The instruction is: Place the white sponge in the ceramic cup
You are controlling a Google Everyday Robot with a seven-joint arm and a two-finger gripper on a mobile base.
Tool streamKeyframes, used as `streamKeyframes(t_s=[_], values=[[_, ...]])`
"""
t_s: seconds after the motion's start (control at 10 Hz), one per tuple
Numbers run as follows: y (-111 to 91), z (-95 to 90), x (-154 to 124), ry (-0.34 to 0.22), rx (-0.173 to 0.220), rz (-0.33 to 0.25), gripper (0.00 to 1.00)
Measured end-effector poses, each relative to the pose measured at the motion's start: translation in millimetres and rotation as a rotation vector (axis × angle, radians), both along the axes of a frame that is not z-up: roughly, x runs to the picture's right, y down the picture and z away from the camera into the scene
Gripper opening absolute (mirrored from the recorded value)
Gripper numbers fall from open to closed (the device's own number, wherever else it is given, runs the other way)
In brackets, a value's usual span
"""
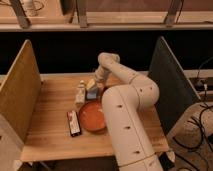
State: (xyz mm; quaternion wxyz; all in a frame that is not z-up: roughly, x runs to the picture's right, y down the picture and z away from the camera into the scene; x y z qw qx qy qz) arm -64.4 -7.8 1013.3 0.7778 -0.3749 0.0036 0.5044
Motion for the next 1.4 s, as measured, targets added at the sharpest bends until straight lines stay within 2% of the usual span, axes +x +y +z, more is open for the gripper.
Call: streamKeyframes(t_s=[0.1,0.5,0.6,0.8,1.3,1.4], values=[[1.3,0.9,-1.3,-0.005,0.000,-0.001,0.49],[4.5,2.9,-10.3,-0.036,0.002,-0.005,0.07],[6.1,2.8,-13.4,-0.046,0.001,-0.007,0.01],[6.3,2.7,-17.8,-0.058,0.003,-0.005,0.00],[-35.9,-12.0,0.7,-0.065,0.099,0.064,0.00],[-39.0,-14.4,2.9,-0.068,0.108,0.073,0.00]])
